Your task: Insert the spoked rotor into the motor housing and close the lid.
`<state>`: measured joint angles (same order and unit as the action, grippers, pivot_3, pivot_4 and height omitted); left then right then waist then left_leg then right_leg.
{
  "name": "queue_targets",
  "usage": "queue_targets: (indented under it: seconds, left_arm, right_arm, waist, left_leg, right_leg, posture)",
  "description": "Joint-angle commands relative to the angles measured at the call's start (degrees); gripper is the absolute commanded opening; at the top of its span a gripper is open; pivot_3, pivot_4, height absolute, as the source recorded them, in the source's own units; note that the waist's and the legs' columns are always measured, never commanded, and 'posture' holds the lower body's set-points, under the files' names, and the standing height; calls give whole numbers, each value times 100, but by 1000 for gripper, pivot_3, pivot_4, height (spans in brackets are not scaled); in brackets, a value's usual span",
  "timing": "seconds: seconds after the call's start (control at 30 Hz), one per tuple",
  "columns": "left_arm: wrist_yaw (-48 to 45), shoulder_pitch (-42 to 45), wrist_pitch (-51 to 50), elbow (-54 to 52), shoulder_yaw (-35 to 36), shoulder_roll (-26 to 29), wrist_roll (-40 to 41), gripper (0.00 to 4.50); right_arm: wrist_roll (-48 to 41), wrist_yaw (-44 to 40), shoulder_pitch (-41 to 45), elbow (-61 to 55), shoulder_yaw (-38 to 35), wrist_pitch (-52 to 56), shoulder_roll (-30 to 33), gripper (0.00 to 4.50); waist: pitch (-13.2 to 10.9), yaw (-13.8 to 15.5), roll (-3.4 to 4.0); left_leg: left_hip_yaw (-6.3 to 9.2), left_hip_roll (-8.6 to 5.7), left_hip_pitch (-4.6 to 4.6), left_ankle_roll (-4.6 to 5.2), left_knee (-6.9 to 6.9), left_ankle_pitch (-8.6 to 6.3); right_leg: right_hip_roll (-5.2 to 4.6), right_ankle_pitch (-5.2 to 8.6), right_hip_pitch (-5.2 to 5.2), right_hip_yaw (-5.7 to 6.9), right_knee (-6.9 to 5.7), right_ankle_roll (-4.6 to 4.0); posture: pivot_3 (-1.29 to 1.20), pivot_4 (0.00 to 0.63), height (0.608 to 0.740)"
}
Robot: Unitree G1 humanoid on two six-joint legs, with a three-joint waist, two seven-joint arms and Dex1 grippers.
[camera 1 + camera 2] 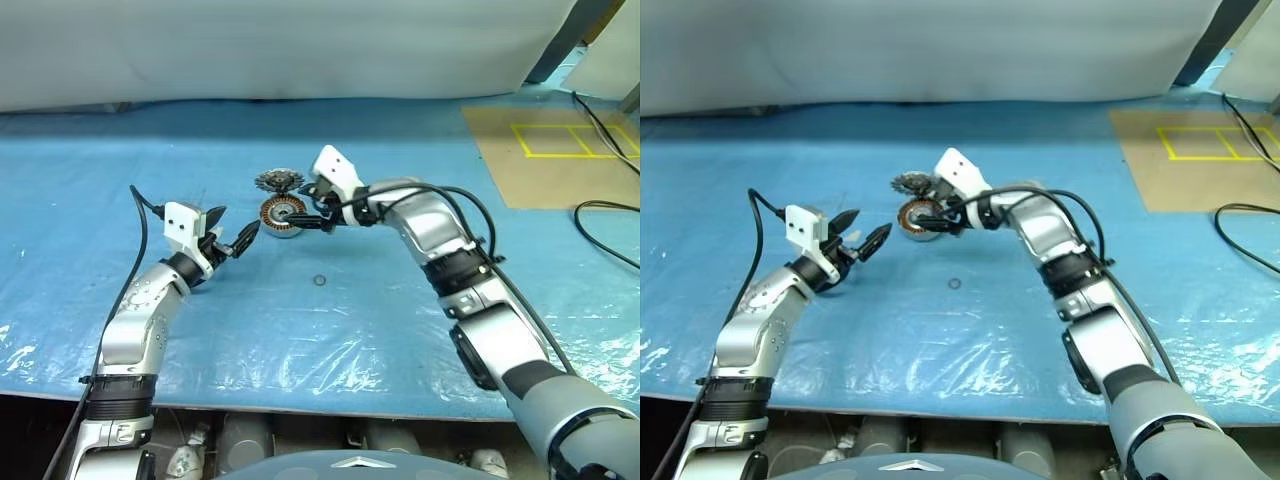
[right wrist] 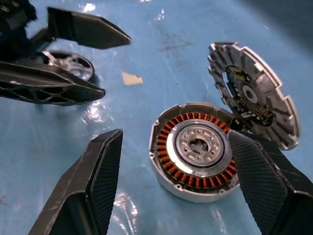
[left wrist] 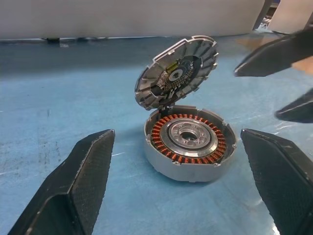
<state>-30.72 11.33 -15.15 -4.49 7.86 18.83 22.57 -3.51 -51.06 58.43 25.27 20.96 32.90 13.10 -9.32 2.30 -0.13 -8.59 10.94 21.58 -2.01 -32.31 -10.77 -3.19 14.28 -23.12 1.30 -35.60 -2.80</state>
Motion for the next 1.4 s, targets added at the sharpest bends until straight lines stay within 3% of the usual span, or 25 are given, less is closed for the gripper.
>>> queue_targets:
  seconds: [0.03, 0.3, 0.67, 1.4]
  left_arm:
    - [23, -157, 190, -231, 37, -98, 49, 4332]
    - [-61, -440, 352, -284, 24, -183, 46, 4332]
    - [-29, -451, 534, -176, -73, -299, -2, 4332]
    - [-26, -421, 530, -109, -271, -537, -92, 4332]
  right_arm:
    - [294, -294, 453, 484, 357, -133, -186, 3597]
    - [1150, -353, 1256, 2238, 901, -1126, -713, 3597]
    - [1976, 145, 1978, 4180, 896, -2434, -1198, 3597]
    - [2418, 316, 2160, 4557, 555, -2739, -1476, 3597]
  waist:
    - [0, 7, 0]
    - [-3, 8, 2]
    - [-6, 9, 7]
    - [-12, 5, 18]
  left_leg:
    - [0, 2, 2, 0, 0, 0]
    - [0, 17, 30, 9, -13, 5]
    - [-6, 37, 34, 1, -31, -1]
    - [-14, 59, 37, -1, -55, -4]
  right_leg:
    - [0, 1, -1, 3, -2, -3]
    - [0, 4, -23, 18, -13, -12]
    - [1, -2, -24, 25, -14, -25]
    - [15, -8, -31, 26, -27, -39]
  posture:
    - [0, 150, 740]
    - [0, 150, 740]
    - [0, 150, 740]
    - [0, 150, 740]
